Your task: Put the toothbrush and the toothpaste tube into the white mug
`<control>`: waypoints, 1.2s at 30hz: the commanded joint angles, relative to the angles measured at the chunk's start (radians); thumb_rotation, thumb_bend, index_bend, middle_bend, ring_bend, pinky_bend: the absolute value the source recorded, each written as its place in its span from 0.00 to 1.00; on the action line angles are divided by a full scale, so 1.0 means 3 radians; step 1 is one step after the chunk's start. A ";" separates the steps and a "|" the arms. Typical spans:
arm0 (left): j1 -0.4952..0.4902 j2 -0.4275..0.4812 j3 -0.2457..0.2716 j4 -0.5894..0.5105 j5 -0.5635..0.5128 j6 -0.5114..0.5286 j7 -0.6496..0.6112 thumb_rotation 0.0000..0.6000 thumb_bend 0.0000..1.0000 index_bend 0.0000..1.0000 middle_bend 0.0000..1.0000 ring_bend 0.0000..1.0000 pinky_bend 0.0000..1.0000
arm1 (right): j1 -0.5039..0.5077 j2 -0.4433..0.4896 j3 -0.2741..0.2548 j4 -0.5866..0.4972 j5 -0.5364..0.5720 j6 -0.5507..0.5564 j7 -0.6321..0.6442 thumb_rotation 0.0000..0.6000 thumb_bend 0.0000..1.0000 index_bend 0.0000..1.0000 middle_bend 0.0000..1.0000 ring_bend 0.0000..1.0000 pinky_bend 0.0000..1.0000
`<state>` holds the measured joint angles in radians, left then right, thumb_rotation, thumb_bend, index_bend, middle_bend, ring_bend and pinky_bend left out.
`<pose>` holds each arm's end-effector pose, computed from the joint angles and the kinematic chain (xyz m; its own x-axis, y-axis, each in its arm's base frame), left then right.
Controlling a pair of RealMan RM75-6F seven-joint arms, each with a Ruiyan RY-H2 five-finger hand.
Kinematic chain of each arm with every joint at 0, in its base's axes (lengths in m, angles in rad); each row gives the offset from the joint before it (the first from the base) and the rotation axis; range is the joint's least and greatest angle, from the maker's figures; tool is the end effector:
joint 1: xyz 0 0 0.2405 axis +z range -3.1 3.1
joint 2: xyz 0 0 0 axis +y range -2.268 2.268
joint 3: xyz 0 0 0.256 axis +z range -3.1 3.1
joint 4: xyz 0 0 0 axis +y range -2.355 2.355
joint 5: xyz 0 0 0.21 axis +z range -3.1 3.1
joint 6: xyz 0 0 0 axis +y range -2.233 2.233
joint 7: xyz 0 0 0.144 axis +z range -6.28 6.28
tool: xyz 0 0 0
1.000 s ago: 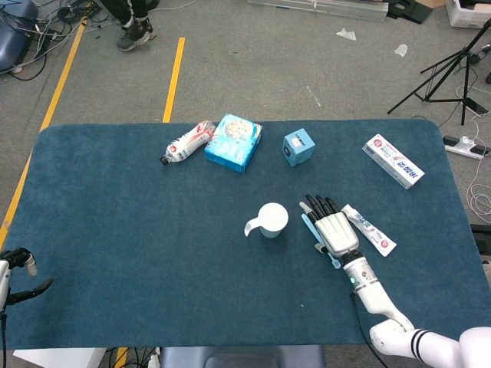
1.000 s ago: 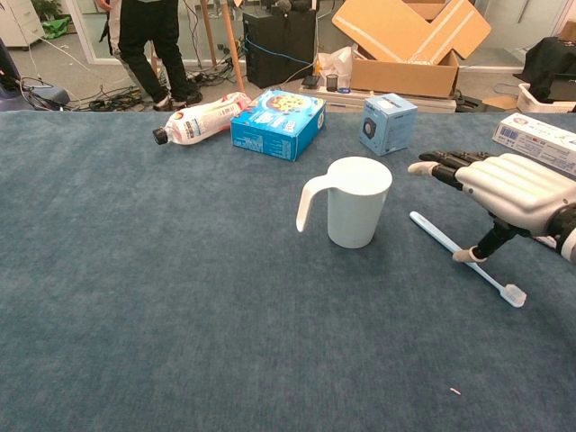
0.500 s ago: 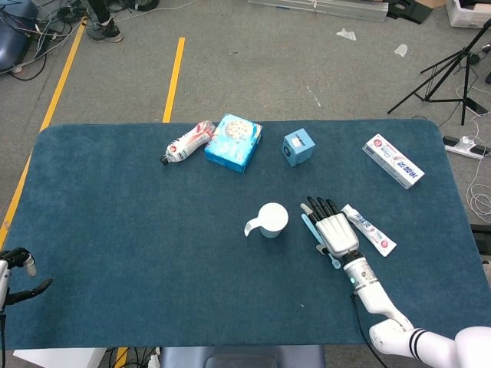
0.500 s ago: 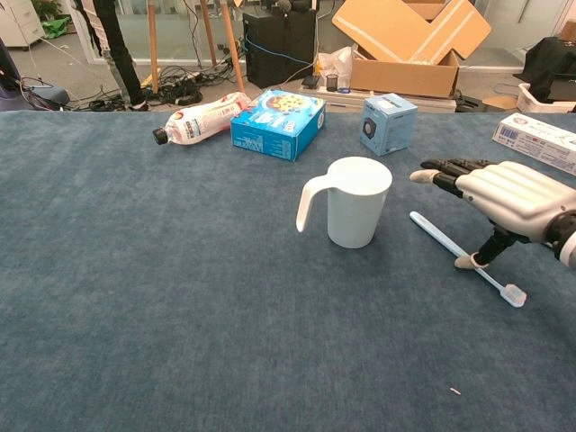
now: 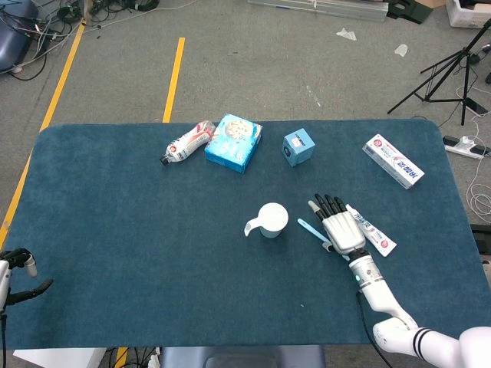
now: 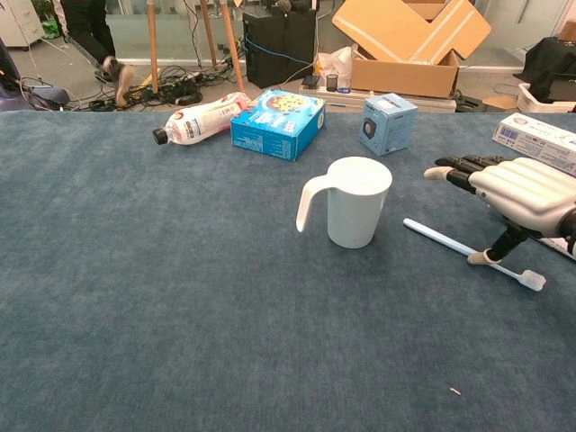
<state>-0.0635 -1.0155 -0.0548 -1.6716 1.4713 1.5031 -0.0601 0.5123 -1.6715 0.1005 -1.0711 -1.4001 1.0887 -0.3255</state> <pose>-0.3120 0.1750 0.1912 0.3782 -0.0168 0.9256 0.9254 0.0357 -0.3774 -0.2616 -0.3174 -0.0181 0.6805 -0.1019 0.7256 -0.7158 -0.3041 0.6286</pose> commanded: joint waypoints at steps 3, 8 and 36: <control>-0.0001 0.0004 0.0001 -0.0005 -0.0004 -0.0007 -0.0003 1.00 0.06 0.68 0.53 0.51 0.59 | 0.0005 0.0026 0.0020 0.0005 0.0056 -0.0025 -0.0076 1.00 0.00 0.00 0.00 0.00 0.13; -0.0001 0.0005 0.0005 -0.0009 0.0000 -0.0013 0.0003 1.00 0.06 0.68 0.53 0.51 0.59 | 0.0008 0.0049 0.0051 0.0033 0.0104 -0.0010 -0.0167 1.00 0.00 0.00 0.00 0.00 0.13; 0.0007 0.0035 -0.0001 -0.0022 -0.0013 -0.0015 -0.0056 1.00 0.06 0.68 0.53 0.51 0.59 | 0.0328 0.0410 0.0344 -0.1259 0.1067 -0.0319 -0.1540 1.00 0.05 0.40 0.99 1.00 1.00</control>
<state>-0.0619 -1.0059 -0.0547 -1.6777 1.4676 1.4978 -0.0759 0.5800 -1.5451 0.1760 -1.4054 -1.1664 1.0276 -0.7077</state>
